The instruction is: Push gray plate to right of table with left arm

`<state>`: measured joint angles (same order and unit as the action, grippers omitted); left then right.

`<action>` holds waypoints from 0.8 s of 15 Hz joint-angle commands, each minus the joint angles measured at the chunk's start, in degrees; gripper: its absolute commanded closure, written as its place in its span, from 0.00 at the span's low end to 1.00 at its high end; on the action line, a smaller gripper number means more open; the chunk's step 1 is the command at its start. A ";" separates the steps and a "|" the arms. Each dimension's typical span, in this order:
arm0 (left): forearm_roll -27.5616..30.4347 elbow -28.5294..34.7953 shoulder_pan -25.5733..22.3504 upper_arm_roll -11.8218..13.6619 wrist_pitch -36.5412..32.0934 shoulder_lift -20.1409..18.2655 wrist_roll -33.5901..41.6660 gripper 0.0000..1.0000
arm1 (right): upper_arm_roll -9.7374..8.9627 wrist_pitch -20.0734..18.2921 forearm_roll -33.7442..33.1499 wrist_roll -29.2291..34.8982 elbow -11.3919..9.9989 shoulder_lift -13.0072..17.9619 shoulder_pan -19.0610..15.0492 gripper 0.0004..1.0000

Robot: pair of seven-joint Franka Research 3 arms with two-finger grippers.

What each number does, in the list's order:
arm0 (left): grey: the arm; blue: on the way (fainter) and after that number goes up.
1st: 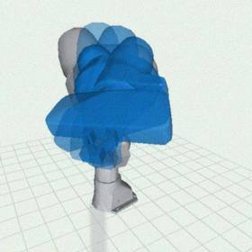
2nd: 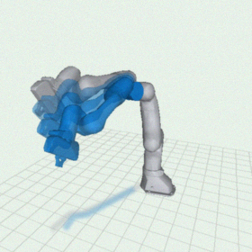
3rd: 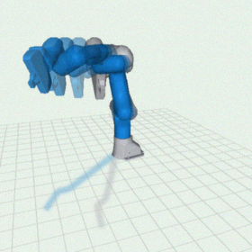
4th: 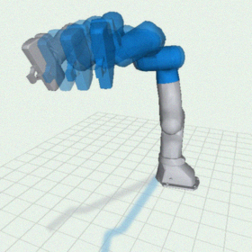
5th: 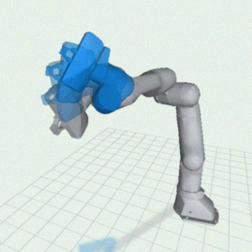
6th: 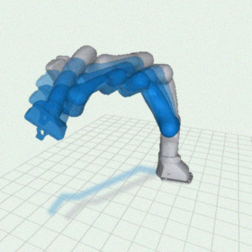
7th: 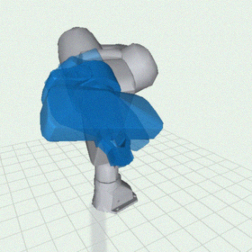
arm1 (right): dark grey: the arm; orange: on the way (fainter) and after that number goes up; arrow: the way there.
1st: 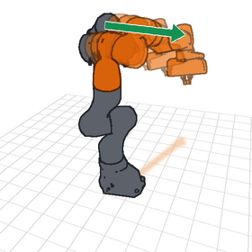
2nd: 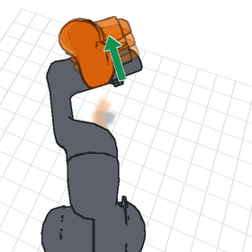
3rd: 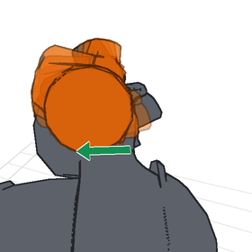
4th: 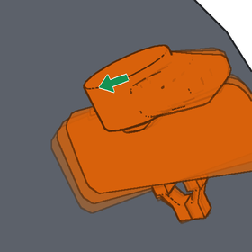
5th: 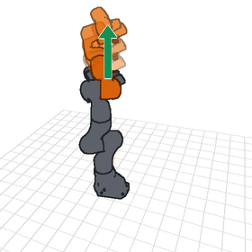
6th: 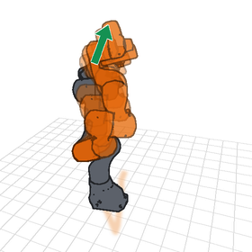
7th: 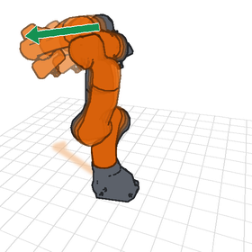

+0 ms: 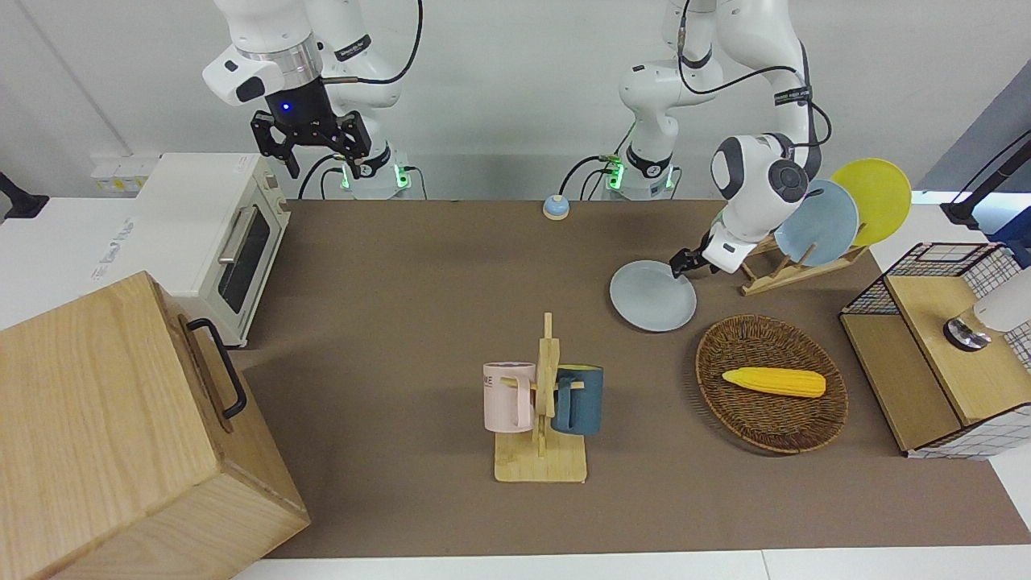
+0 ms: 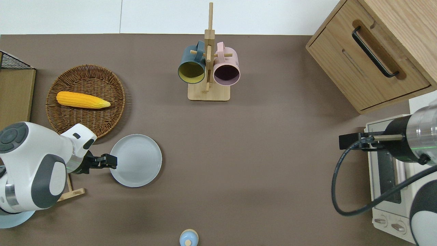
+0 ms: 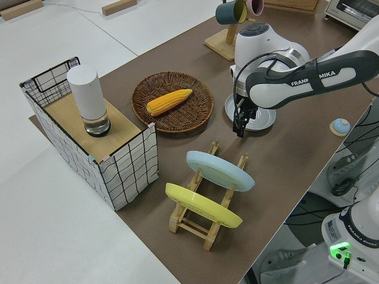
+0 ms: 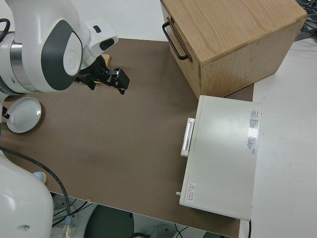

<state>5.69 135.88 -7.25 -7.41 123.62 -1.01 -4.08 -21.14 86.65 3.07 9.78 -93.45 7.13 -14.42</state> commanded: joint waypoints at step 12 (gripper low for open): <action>0.73 3.78 -1.01 -2.61 9.80 1.36 -0.75 0.82 | -0.83 0.01 1.23 0.59 -1.56 1.57 -1.40 0.00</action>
<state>5.82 138.52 -7.28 -9.09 131.24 0.23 -4.53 -21.14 86.65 3.08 9.79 -93.45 7.13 -14.42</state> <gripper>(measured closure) 0.577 0.004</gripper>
